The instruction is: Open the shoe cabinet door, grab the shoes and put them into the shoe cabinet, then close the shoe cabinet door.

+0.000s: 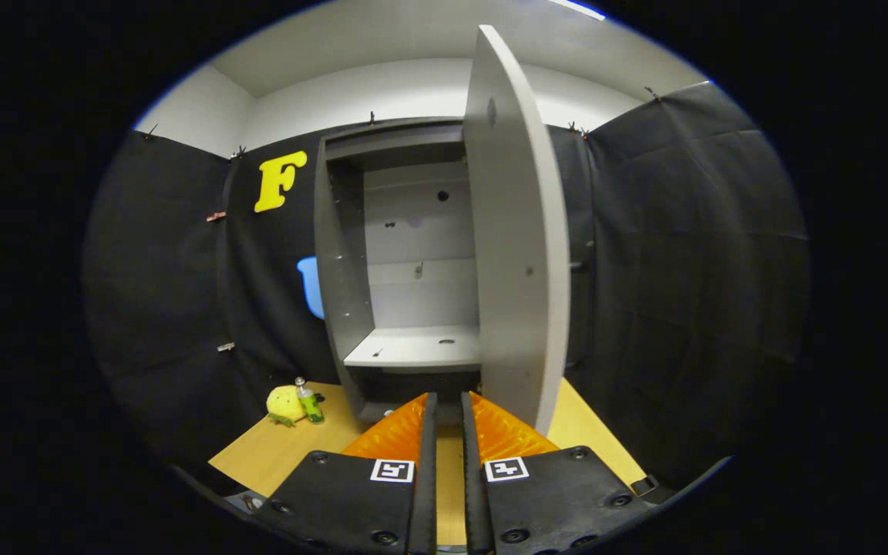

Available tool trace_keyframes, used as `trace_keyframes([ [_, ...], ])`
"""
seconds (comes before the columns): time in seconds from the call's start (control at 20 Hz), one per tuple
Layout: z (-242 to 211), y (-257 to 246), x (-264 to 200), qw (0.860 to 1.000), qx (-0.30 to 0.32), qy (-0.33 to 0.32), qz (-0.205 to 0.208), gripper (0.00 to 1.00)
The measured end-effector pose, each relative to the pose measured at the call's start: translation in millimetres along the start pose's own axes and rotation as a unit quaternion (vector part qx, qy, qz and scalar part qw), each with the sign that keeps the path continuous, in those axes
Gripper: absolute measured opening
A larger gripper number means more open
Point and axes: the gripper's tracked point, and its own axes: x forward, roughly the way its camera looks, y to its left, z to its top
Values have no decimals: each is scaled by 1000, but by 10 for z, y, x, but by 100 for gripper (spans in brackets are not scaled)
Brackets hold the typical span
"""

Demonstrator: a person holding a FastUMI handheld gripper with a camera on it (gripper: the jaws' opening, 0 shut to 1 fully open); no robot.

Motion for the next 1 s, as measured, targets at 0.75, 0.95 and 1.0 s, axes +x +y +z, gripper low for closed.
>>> trace_keyframes([
  [0.75, -2719, 731, 613, 971, 19, 240, -1, 19],
  [0.95, -3288, 817, 833, 960, 28, 278, -16, 19],
  [1.0, -3433, 832, 878, 957, 30, 289, -22, 19],
])
